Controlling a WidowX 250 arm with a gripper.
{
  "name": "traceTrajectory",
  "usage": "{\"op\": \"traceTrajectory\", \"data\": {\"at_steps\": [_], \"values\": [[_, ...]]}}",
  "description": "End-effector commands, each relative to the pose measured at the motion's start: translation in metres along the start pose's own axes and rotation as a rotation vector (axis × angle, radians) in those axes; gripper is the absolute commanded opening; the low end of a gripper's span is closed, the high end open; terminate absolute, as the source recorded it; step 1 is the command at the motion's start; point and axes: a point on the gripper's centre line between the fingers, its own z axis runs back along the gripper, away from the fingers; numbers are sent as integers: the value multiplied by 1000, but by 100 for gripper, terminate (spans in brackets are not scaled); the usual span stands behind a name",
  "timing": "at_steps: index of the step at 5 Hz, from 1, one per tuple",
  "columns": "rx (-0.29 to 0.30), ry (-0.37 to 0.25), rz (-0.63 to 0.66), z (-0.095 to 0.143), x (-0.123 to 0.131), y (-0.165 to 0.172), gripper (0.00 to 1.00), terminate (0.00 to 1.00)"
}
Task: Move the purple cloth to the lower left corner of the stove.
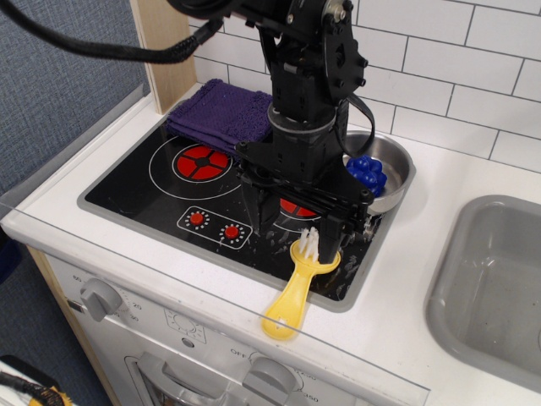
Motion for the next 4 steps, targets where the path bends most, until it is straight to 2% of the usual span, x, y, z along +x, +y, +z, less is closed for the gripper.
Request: {"op": "traceTrajectory", "data": {"at_steps": [1, 2, 3, 4], "values": [[0, 0, 0, 0, 0, 0, 100, 0], [6, -19, 71, 5, 24, 47, 100, 0], [45, -74, 148, 16, 64, 102, 100, 0], [49, -93, 102, 8, 107, 152, 100, 0]]}}
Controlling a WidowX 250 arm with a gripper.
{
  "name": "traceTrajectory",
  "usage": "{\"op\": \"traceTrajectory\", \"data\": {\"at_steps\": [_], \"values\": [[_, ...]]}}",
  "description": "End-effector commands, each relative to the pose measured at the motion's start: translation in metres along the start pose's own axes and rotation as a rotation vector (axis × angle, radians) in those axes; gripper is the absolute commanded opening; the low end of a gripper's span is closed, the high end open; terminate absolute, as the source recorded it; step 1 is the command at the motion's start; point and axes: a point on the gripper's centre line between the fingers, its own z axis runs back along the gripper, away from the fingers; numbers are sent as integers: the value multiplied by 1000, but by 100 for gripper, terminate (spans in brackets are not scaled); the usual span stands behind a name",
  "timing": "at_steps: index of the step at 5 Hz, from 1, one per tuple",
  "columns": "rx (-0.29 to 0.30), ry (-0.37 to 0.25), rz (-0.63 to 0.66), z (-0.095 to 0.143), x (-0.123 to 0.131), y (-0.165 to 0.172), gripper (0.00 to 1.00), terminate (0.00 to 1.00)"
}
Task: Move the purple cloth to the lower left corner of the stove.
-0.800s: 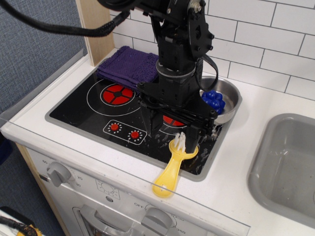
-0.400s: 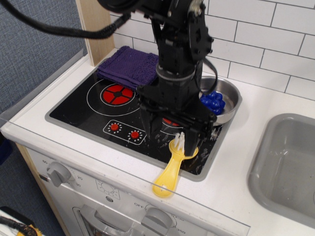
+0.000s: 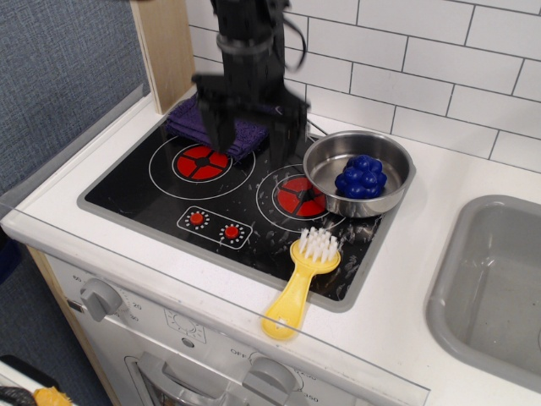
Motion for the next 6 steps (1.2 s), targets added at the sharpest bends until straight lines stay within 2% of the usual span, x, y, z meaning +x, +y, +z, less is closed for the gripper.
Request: {"op": "traceTrajectory", "data": {"at_steps": [1, 2, 3, 4, 5, 6], "values": [[42, -37, -207, -20, 102, 70, 100, 0], [6, -34, -246, -37, 114, 80, 100, 0], [-12, 6, -296, -50, 110, 64, 100, 0], [2, 62, -320, -58, 104, 46, 100, 0], [3, 136, -291, -73, 81, 35, 100, 0], [0, 182, -226, -81, 49, 35, 100, 0]]}}
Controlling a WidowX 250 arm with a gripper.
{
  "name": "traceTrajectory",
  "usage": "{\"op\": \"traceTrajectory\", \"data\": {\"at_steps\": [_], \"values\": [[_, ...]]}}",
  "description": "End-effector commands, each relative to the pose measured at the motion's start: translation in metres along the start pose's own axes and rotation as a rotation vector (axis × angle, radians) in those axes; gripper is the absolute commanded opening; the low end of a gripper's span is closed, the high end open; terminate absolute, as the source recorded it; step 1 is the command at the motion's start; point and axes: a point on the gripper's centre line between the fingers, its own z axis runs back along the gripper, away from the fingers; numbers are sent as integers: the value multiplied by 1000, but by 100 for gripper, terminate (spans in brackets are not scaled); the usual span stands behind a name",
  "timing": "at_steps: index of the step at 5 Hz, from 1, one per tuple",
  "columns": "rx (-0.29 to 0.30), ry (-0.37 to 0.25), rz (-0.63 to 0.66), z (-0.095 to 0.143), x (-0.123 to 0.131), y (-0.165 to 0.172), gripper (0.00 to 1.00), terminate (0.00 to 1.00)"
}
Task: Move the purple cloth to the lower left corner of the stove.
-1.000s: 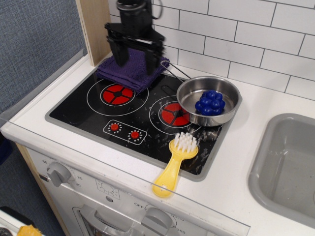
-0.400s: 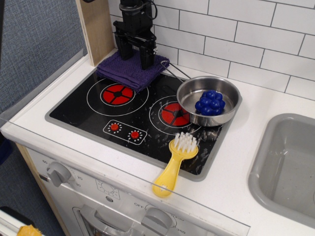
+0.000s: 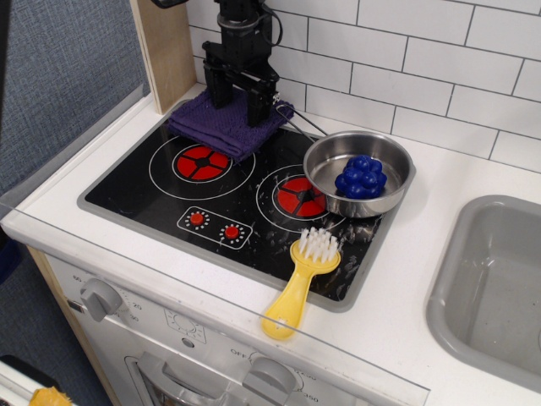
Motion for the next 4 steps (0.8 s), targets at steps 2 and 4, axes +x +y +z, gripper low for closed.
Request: {"op": "traceTrajectory", "data": {"at_steps": [2, 4], "values": [[-33, 55, 117, -2, -99, -19, 100, 0], [-24, 105, 140, 0, -157, -31, 100, 0]]}}
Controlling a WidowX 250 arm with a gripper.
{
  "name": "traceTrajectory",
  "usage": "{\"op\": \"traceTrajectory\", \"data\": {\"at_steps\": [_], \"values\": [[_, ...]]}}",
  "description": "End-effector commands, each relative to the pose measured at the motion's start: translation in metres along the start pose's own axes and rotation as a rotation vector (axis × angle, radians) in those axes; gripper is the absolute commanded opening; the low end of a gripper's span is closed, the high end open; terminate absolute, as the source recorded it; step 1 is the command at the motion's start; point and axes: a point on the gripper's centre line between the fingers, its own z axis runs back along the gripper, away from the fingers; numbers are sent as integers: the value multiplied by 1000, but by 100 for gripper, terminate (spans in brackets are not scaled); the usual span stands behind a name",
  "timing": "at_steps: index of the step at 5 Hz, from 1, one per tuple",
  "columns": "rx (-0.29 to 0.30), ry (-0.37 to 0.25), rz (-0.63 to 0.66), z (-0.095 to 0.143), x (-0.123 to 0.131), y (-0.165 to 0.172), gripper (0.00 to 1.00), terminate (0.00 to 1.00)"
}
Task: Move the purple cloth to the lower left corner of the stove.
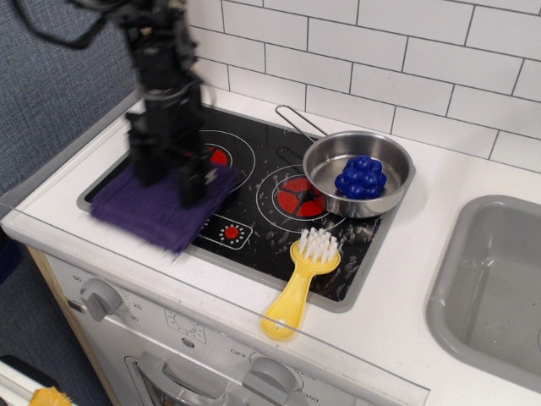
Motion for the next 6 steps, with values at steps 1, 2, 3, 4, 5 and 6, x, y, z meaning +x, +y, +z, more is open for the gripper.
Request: {"op": "traceTrajectory", "data": {"at_steps": [1, 2, 3, 4, 5, 6], "values": [[3, 26, -4, -1, -13, -16, 100, 0], [13, -44, 7, 14, -3, -19, 100, 0], [18, -141, 67, 42, -2, -14, 100, 0], [18, -204, 107, 63, -12, -12, 100, 0], [27, -208, 103, 64, -17, -14, 100, 0], [139, -150, 200, 58, -17, -18, 100, 0]]}}
